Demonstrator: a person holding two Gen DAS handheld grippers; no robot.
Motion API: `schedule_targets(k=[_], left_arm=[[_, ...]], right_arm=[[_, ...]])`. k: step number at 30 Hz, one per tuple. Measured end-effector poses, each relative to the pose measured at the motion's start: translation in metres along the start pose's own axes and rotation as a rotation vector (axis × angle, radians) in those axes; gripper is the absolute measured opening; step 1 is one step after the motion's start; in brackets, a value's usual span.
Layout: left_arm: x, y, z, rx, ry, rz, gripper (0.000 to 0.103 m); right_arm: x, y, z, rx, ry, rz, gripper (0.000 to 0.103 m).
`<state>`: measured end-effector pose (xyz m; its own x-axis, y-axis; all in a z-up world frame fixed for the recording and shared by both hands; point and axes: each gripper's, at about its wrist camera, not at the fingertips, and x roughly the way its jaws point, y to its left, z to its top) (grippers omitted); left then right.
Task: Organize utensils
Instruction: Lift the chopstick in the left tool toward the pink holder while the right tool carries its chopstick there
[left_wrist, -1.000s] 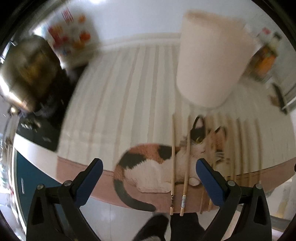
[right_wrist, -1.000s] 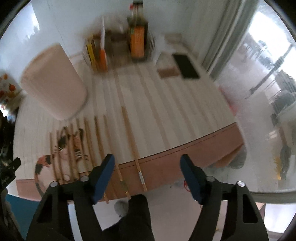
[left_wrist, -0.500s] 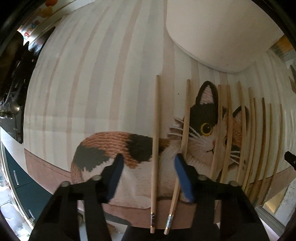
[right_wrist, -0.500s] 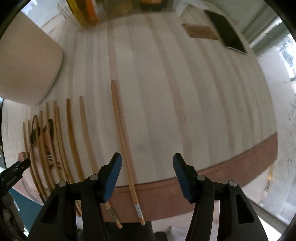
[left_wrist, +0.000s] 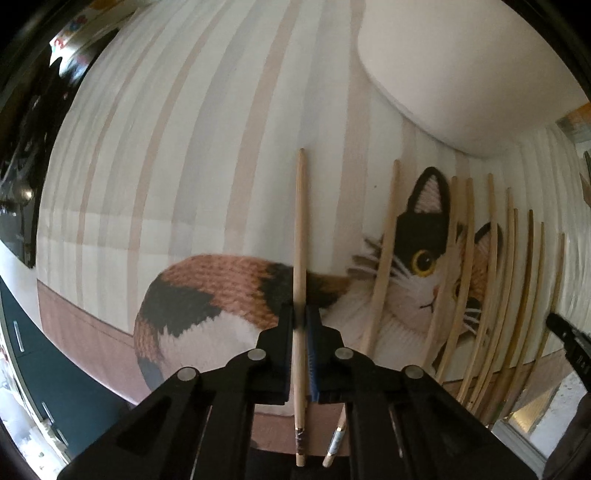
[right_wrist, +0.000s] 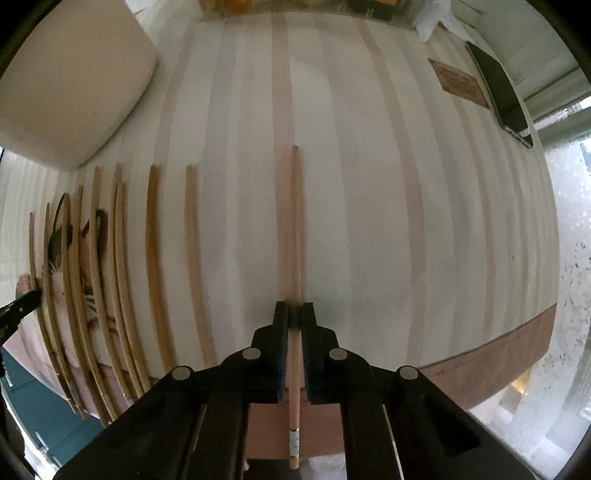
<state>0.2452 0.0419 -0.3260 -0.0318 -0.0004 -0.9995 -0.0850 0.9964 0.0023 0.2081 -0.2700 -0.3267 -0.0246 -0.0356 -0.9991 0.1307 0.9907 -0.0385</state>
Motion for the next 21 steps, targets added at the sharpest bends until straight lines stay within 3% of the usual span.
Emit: schedule_targets(k=[10, 15, 21], left_arm=[[-0.001, 0.021, -0.003, 0.045, 0.006, -0.014, 0.005], [-0.001, 0.031, -0.003, 0.047, 0.003, -0.011, 0.005], [-0.001, 0.002, -0.007, 0.069, -0.015, 0.009, 0.005]], right_arm=[[0.017, -0.004, -0.029, 0.068, 0.052, 0.041, 0.007], [0.023, -0.002, -0.003, 0.038, 0.078, -0.003, 0.008], [0.031, 0.011, 0.009, 0.02, 0.087, -0.013, 0.009]])
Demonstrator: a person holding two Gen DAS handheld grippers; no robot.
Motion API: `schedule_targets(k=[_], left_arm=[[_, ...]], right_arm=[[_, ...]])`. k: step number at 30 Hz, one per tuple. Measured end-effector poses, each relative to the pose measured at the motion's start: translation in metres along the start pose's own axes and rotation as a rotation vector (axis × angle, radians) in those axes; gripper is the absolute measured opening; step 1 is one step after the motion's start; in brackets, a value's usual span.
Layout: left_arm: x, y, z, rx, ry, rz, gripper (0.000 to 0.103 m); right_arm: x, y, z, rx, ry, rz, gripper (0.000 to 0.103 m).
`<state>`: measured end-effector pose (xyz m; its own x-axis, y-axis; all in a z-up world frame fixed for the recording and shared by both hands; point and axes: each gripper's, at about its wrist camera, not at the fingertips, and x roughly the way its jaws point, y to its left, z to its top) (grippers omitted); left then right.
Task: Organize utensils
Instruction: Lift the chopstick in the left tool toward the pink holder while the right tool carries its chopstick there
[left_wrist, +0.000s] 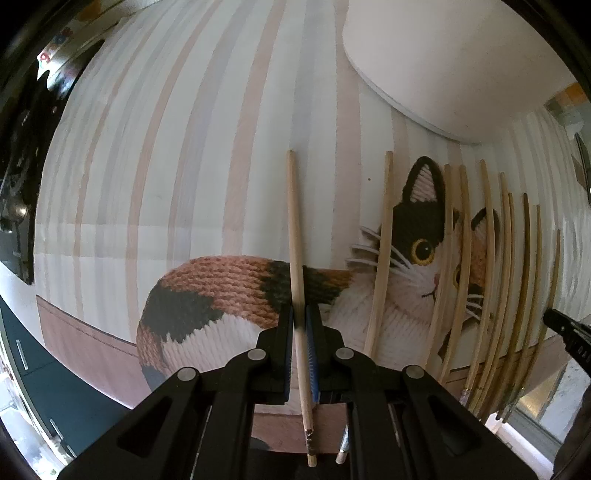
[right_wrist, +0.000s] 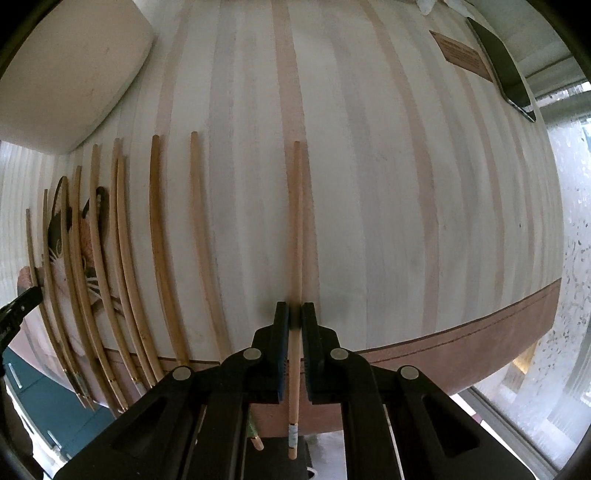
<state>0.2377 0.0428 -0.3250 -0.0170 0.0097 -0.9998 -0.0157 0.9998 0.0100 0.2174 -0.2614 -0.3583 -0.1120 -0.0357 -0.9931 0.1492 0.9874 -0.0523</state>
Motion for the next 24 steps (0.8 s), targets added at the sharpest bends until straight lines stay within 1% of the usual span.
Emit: schedule_targets(k=[2, 5, 8, 10, 14, 19, 23, 24], left_arm=[[0.0, -0.009, -0.002, 0.007, -0.011, 0.013, 0.005], [-0.006, -0.019, -0.009, 0.018, -0.046, 0.053, 0.004], [-0.022, -0.022, -0.016, 0.03, -0.103, 0.085, 0.004], [-0.035, -0.023, -0.019, 0.027, -0.141, 0.096, 0.004], [-0.072, -0.023, -0.026, 0.01, -0.256, 0.125, 0.004], [-0.123, -0.012, -0.025, -0.017, -0.368, 0.116, 0.004], [-0.172, 0.003, -0.015, -0.06, -0.469, 0.079, 0.004], [-0.187, 0.006, -0.013, -0.071, -0.498, 0.067, 0.004]], right_arm=[[-0.002, -0.003, 0.003, 0.005, -0.002, 0.0, 0.008], [-0.008, 0.003, 0.004, 0.028, -0.021, 0.012, 0.007], [-0.018, -0.008, -0.004, 0.06, -0.041, 0.034, 0.007], [-0.027, -0.01, -0.006, 0.067, -0.075, 0.038, 0.007], [-0.054, -0.005, -0.007, 0.055, -0.16, 0.036, 0.007], [-0.101, 0.002, -0.011, 0.039, -0.291, 0.051, 0.007], [-0.143, 0.003, -0.006, 0.037, -0.386, 0.084, 0.007], [-0.157, 0.005, -0.005, 0.037, -0.415, 0.103, 0.007]])
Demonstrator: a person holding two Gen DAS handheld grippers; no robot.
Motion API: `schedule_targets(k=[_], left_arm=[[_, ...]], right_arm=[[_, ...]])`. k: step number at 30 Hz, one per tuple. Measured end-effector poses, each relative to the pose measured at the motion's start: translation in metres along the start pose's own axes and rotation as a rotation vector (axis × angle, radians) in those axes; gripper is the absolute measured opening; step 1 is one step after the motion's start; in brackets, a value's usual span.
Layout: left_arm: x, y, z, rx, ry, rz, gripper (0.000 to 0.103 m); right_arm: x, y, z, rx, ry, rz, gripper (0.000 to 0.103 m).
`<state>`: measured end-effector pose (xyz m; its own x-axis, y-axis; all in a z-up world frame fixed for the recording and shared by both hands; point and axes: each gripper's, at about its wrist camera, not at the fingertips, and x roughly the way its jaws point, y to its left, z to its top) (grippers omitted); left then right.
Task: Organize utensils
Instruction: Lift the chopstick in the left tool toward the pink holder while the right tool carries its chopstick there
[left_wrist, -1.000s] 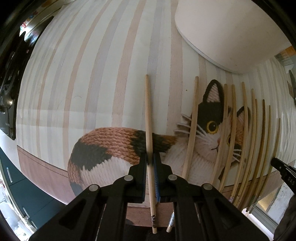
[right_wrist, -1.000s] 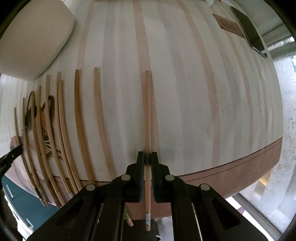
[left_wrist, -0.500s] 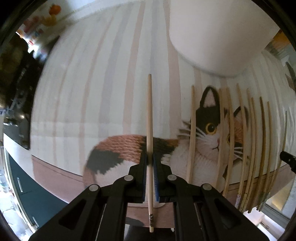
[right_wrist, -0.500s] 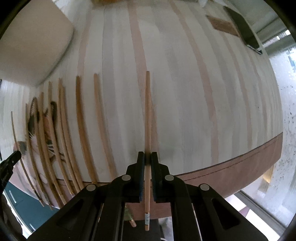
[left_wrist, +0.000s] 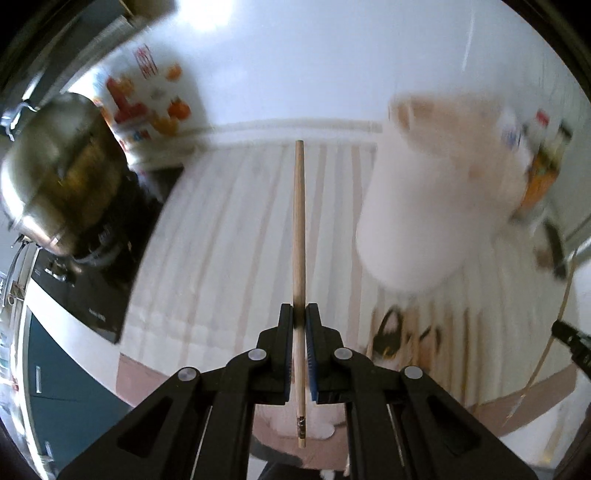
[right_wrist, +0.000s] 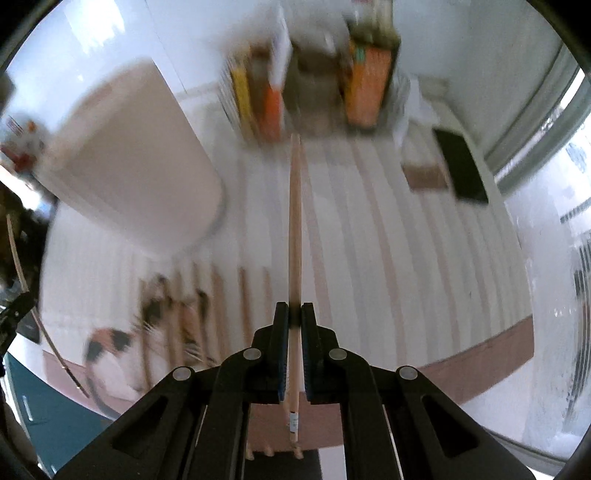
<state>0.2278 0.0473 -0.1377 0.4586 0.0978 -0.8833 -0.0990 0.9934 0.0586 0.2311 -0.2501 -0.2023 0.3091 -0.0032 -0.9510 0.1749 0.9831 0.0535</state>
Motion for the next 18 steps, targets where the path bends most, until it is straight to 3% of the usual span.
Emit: schedule_targets(k=[5, 11, 18], left_arm=[[-0.051, 0.021, 0.045, -0.065, -0.132, -0.057, 0.004], [-0.11, 0.032, 0.106, -0.131, -0.253, -0.179, 0.004], [-0.136, 0.016, 0.168, -0.142, -0.335, -0.261, 0.004]], right_arm=[[-0.054, 0.014, 0.034, 0.009, -0.116, 0.081, 0.007], [-0.114, 0.032, 0.092, 0.031, -0.253, 0.199, 0.007], [-0.138, 0.054, 0.164, 0.06, -0.387, 0.231, 0.007]])
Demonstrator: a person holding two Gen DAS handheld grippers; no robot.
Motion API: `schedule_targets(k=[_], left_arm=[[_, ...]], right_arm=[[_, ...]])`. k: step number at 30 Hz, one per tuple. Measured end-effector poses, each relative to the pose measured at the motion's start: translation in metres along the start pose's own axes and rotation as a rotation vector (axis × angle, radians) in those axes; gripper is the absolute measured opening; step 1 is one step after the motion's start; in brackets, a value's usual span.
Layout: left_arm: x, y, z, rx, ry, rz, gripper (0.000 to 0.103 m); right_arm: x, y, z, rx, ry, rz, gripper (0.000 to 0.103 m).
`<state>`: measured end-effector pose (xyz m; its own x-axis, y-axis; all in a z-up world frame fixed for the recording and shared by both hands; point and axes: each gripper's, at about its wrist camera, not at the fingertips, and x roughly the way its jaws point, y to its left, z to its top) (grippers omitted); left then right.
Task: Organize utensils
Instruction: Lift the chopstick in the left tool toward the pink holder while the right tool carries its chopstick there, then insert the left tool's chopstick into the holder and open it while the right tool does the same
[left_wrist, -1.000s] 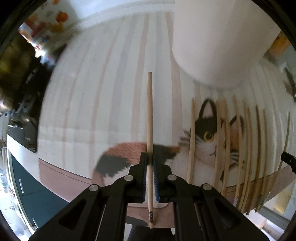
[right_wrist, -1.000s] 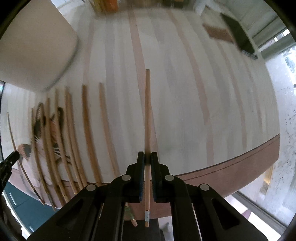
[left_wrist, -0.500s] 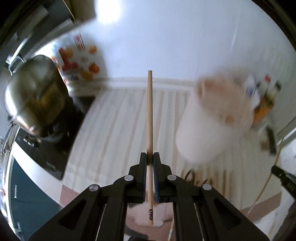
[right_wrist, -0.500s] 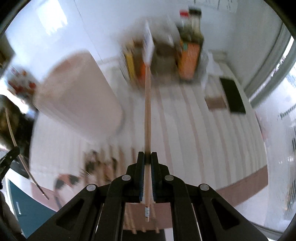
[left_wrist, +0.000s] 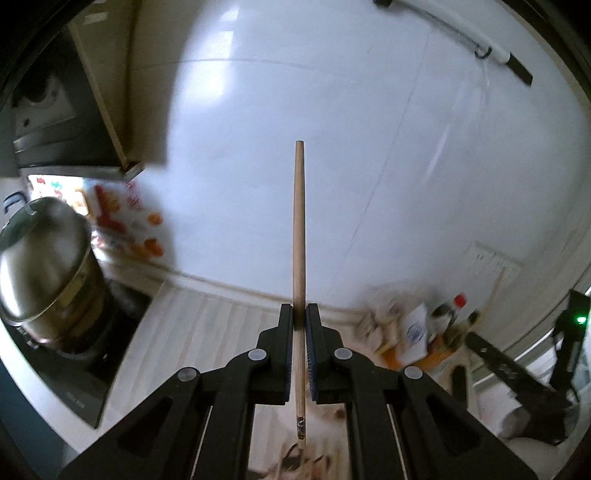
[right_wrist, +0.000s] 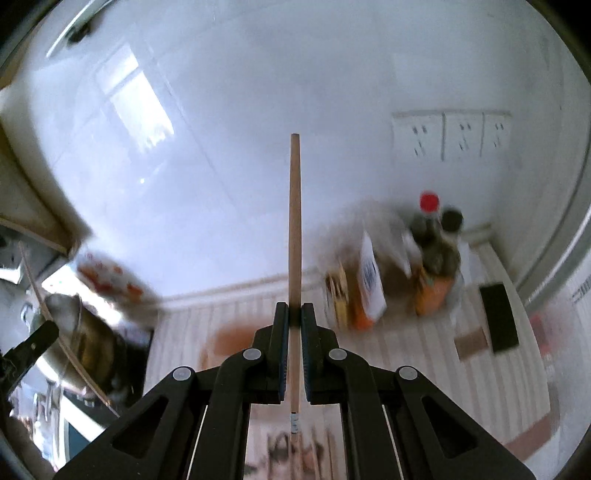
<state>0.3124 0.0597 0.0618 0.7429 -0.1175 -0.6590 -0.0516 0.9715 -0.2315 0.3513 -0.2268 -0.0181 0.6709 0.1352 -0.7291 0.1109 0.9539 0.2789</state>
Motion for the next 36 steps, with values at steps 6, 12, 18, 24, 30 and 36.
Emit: schedule_targets(k=[6, 12, 18, 24, 30, 36], left_arm=[[0.046, -0.015, 0.025, -0.061, -0.002, -0.061, 0.004], [0.108, -0.022, 0.019, -0.096, 0.014, -0.075, 0.004], [0.157, -0.024, 0.003, -0.082, 0.05, -0.03, 0.004], [0.168, -0.025, -0.011, -0.027, 0.087, 0.003, 0.004], [0.167, -0.026, -0.021, 0.006, 0.129, 0.003, 0.004], [0.166, -0.03, -0.035, 0.051, 0.183, -0.013, 0.004]], right_arm=[[0.028, 0.01, 0.038, 0.057, -0.049, 0.028, 0.007], [0.067, 0.006, 0.044, 0.11, -0.053, 0.048, 0.007], [0.099, 0.005, 0.032, 0.121, -0.029, 0.056, 0.007], [0.109, 0.008, 0.018, 0.088, -0.015, 0.067, 0.007], [0.108, 0.011, 0.007, 0.054, 0.01, 0.097, 0.007], [0.106, 0.015, -0.009, 0.014, 0.045, 0.111, 0.007]])
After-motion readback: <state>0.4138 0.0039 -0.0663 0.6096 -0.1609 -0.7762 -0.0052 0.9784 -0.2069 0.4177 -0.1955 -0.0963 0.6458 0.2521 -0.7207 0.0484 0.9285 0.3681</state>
